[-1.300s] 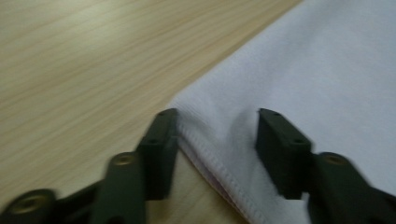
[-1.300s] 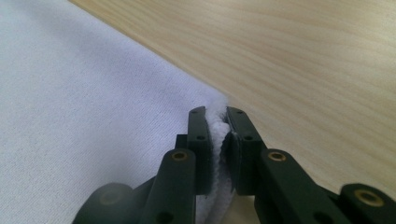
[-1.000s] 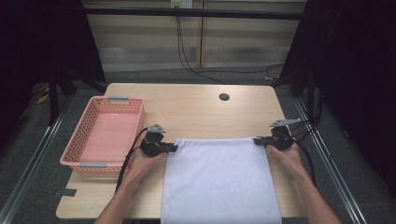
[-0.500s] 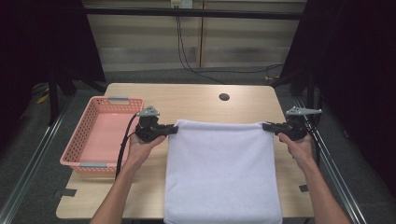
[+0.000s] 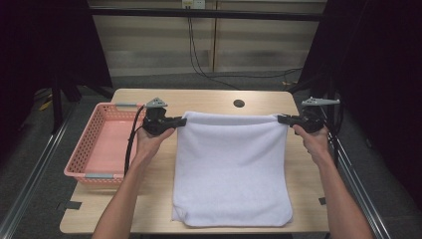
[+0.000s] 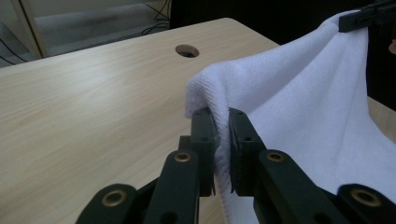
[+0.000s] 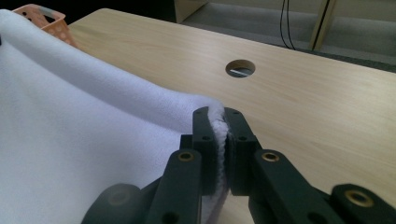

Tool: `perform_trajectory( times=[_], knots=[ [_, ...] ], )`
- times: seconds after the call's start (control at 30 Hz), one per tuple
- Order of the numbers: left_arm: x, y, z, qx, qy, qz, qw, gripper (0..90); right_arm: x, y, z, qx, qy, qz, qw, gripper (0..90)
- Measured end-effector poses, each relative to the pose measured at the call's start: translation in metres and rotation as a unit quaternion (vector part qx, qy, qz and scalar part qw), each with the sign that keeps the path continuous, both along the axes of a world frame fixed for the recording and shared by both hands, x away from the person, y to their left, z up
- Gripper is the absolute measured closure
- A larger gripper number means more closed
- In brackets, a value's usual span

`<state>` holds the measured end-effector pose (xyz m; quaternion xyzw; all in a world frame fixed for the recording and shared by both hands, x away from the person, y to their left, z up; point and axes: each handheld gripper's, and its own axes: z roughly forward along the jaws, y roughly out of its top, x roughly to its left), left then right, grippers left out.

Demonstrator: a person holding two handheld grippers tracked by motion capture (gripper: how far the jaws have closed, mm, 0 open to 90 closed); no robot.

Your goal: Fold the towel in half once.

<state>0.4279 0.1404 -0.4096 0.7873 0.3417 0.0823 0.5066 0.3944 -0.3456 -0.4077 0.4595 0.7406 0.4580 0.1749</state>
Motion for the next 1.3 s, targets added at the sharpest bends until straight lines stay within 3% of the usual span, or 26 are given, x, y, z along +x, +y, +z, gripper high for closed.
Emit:
perform_trajectory(
  times=[0.17,0.3,0.43,0.63,0.7,0.83,0.97,1.1,1.3],
  knots=[
    [0.005,-0.003,0.015,0.003,-0.015,0.002,0.9999,82.5,0.012,0.0,0.015,-0.007,-0.006,-0.011,0.9999,85.1],
    [-0.002,-0.001,0.02,-0.008,-0.02,-0.007,0.9997,82.4,0.006,0.0,0.026,0.012,-0.028,-0.006,0.9995,85.1],
    [-0.017,0.001,0.015,-0.009,-0.019,-0.019,0.9996,82.2,-0.012,0.002,0.021,0.003,-0.028,0.007,0.9996,85.1],
    [-0.042,0.004,0.009,-0.02,-0.018,-0.033,0.9991,82.1,-0.044,-0.005,0.014,0.023,-0.034,0.025,0.9989,85.0],
    [-0.054,0.005,0.008,-0.013,-0.022,-0.041,0.9988,82.1,-0.054,-0.005,0.012,0.024,-0.036,0.033,0.9985,85.0],
    [-0.066,0.006,0.004,-0.012,-0.023,-0.048,0.9985,82.1,-0.071,-0.006,0.008,0.024,-0.034,0.044,0.9981,84.9],
    [-0.077,0.006,-0.003,-0.001,-0.017,-0.055,0.9983,82.0,-0.087,-0.008,0.001,0.027,-0.03,0.054,0.9977,84.9],
    [-0.087,0.01,-0.01,-0.011,-0.006,-0.056,0.9983,81.8,-0.101,-0.008,-0.006,0.027,-0.026,0.059,0.9976,84.8],
    [-0.11,0.011,-0.021,-0.001,0.001,-0.07,0.9976,81.6,-0.128,-0.005,-0.019,0.01,-0.009,0.073,0.9973,84.4]
  ],
)
